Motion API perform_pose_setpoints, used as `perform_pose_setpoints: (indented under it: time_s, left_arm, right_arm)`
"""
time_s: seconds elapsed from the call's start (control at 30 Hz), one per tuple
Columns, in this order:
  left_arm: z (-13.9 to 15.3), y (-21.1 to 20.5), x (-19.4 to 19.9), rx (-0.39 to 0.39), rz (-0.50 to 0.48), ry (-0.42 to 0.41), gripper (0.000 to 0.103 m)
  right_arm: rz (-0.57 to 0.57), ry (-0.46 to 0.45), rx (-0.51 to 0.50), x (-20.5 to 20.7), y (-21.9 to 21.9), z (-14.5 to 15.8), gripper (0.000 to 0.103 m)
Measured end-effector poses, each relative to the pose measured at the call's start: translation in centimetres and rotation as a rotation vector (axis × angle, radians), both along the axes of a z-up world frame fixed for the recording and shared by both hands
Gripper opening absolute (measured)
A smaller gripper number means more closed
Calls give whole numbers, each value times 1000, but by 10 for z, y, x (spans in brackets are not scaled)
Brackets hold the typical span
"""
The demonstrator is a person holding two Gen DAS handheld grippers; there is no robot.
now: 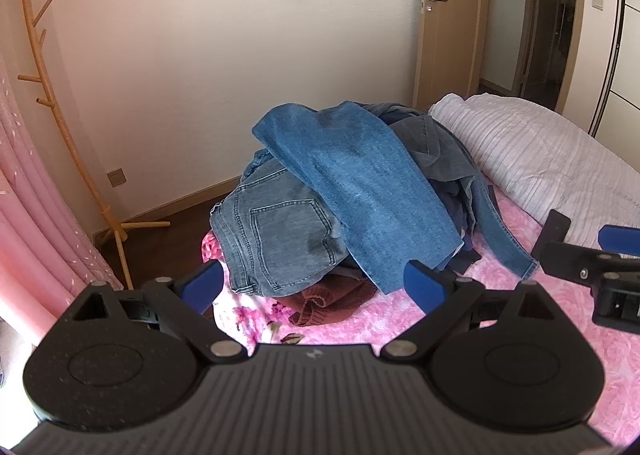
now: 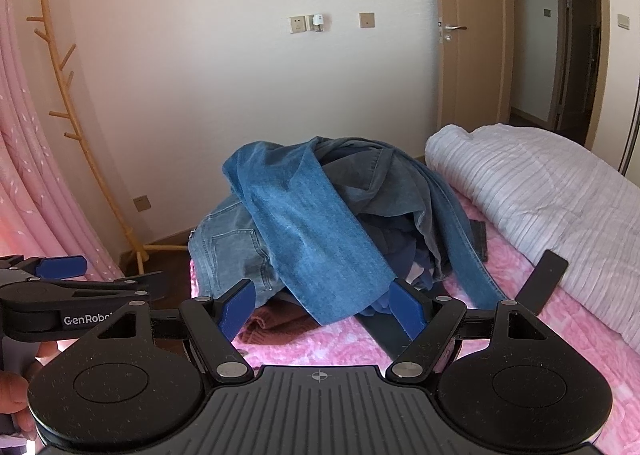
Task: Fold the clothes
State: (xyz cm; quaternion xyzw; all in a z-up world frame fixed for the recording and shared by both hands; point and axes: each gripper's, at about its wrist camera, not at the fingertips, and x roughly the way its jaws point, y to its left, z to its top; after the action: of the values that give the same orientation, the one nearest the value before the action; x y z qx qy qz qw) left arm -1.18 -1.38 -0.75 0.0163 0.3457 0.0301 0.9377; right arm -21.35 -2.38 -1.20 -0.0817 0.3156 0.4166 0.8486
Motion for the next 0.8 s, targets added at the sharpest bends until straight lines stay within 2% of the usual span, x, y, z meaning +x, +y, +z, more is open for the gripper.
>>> perform_pose_setpoints:
  time_s: [0.8]
  left_arm:
    - [0, -1, 8, 13, 11, -2, 95]
  right_arm:
    - [31, 6, 0, 9, 4, -1, 77]
